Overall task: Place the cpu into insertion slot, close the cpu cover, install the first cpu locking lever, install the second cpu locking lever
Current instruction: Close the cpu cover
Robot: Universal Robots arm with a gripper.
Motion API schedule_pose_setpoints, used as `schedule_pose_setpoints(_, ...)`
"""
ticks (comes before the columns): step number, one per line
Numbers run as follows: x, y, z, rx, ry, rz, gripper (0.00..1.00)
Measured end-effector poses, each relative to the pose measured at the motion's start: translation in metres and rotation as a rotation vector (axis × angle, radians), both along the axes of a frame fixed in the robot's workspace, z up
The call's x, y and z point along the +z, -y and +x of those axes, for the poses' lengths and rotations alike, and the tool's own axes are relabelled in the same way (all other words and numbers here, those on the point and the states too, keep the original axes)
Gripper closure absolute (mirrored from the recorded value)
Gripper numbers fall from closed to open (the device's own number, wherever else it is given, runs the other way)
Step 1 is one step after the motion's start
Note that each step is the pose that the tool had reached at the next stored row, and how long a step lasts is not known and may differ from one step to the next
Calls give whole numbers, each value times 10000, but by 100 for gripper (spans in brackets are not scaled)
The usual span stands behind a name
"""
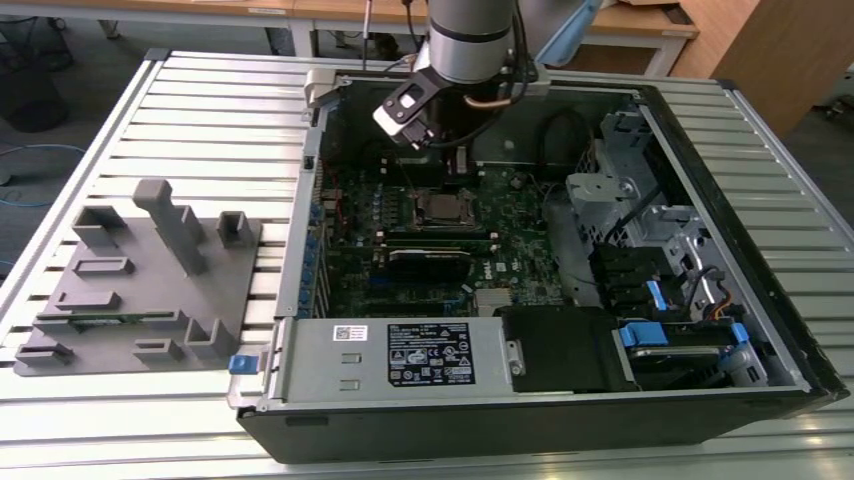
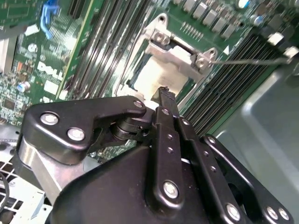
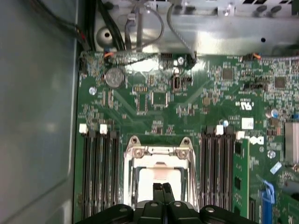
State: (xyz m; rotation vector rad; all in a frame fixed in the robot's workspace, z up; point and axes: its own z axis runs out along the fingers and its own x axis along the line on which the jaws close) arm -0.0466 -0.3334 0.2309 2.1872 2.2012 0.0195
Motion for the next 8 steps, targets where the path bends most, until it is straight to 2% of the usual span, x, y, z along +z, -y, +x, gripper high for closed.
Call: schedule_pose_setpoints(8,-17,0,-37,1,1,1,90)
